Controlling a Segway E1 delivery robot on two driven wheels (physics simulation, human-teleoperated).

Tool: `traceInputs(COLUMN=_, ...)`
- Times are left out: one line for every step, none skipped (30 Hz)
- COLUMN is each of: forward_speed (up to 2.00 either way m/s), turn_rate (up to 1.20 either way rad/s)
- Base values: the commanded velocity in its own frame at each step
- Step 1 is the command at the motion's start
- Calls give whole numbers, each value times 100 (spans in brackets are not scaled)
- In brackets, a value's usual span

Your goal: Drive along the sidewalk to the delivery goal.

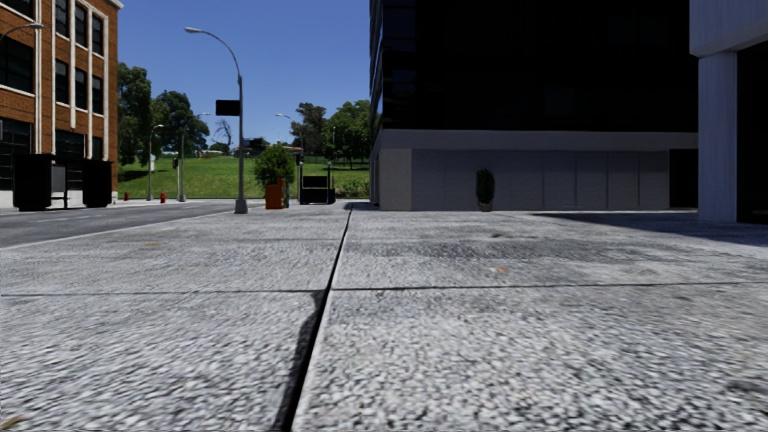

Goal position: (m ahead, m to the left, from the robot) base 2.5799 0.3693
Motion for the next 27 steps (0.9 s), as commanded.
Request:
traceInputs(forward_speed=200, turn_rate=23)
traceInputs(forward_speed=200, turn_rate=24)
traceInputs(forward_speed=200, turn_rate=25)
traceInputs(forward_speed=200, turn_rate=25)
traceInputs(forward_speed=200, turn_rate=25)
traceInputs(forward_speed=200, turn_rate=25)
traceInputs(forward_speed=200, turn_rate=25)
traceInputs(forward_speed=200, turn_rate=25)
traceInputs(forward_speed=200, turn_rate=25)
traceInputs(forward_speed=200, turn_rate=14)
traceInputs(forward_speed=200, turn_rate=0)
traceInputs(forward_speed=200, turn_rate=0)
traceInputs(forward_speed=200, turn_rate=0)
traceInputs(forward_speed=200, turn_rate=0)
traceInputs(forward_speed=200, turn_rate=0)
traceInputs(forward_speed=200, turn_rate=0)
traceInputs(forward_speed=200, turn_rate=0)
traceInputs(forward_speed=200, turn_rate=0)
traceInputs(forward_speed=200, turn_rate=0)
traceInputs(forward_speed=200, turn_rate=0)
traceInputs(forward_speed=200, turn_rate=0)
traceInputs(forward_speed=200, turn_rate=0)
traceInputs(forward_speed=200, turn_rate=0)
traceInputs(forward_speed=200, turn_rate=0)
traceInputs(forward_speed=200, turn_rate=0)
traceInputs(forward_speed=200, turn_rate=0)
traceInputs(forward_speed=200, turn_rate=0)
